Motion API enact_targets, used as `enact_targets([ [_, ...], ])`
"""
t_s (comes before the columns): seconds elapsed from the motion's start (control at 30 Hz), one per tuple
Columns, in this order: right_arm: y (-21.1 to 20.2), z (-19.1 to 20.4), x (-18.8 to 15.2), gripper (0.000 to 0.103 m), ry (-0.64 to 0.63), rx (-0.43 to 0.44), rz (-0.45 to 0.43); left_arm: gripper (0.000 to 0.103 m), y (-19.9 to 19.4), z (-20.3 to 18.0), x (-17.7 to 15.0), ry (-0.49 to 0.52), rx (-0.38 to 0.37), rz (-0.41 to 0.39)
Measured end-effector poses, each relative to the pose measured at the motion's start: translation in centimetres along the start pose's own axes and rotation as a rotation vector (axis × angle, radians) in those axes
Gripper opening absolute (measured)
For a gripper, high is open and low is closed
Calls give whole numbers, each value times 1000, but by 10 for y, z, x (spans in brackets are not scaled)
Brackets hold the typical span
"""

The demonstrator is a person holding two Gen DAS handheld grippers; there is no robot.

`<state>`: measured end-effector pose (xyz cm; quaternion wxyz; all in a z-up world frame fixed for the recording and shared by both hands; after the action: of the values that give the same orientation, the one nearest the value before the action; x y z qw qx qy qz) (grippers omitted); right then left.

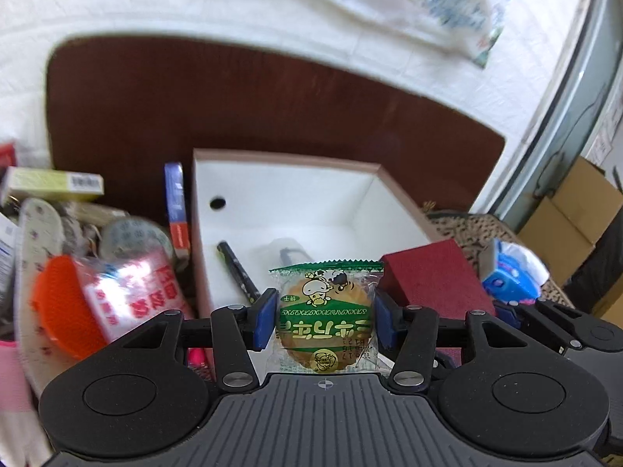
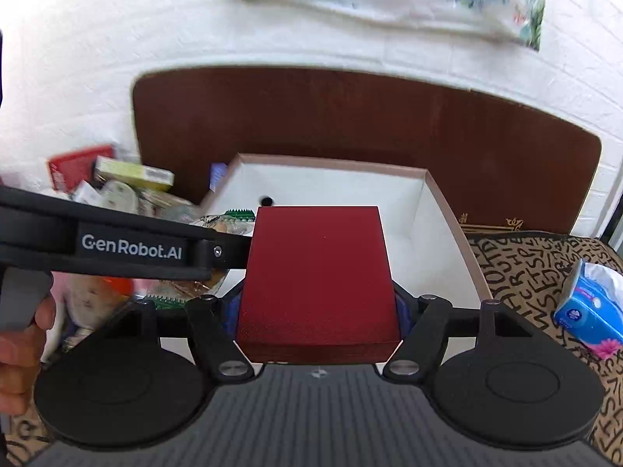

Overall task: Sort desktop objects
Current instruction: 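Carry both items over the white box and open both tools, then withdraw both tools from the box toward the green mosquito repeller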

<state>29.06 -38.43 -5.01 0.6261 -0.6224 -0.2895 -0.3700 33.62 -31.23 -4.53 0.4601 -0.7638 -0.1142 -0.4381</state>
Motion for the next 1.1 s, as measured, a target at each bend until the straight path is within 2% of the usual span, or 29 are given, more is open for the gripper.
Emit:
enact_targets([
  [0.2, 44, -13, -16, 74, -21, 1, 111, 57, 40, 5, -10, 23, 20, 82],
  [0.3, 55, -18, -24, 74, -22, 2, 152, 57, 51, 2, -11, 74, 38, 77],
  [0.53, 71, -25, -28, 74, -18, -6, 187, 70, 59, 2, -7, 98, 56, 63],
  [0.57, 72, -25, -28, 74, -20, -8, 190, 79, 58, 2, -6, 95, 57, 55],
  [0.63, 72, -26, -27, 78, -27, -14, 178, 96, 55, 2, -4, 87, 54, 28],
  [0.67, 70, -27, -25, 87, -33, -20, 162, 103, 52, 0, -2, 91, 40, 11],
  [0.73, 65, -29, -20, 94, -46, -45, 117, 103, 48, -1, 0, 87, 32, 10],
  [0.8, 59, -29, -15, 94, -55, -51, 92, 103, 43, -3, 0, 80, 8, 15],
  [0.87, 52, -29, -12, 99, -47, -42, 78, 103, 38, -3, -1, 70, -12, 24],
  [1.1, 29, -15, -10, 102, -62, -27, 28, 103, 26, -3, -9, 34, -28, 44],
])
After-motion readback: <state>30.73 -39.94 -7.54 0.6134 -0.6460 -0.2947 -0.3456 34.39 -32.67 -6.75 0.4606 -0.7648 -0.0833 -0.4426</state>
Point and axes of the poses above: each gripper's, at about its wrist camera, not at the fingertips, and y roughly the way its jaws point, z to its left, x to its top, the point moved 10 cm from there along y, roughly the way its jaws point, and after that the axes turned 8 degrees about y, right-handed, at the moved point
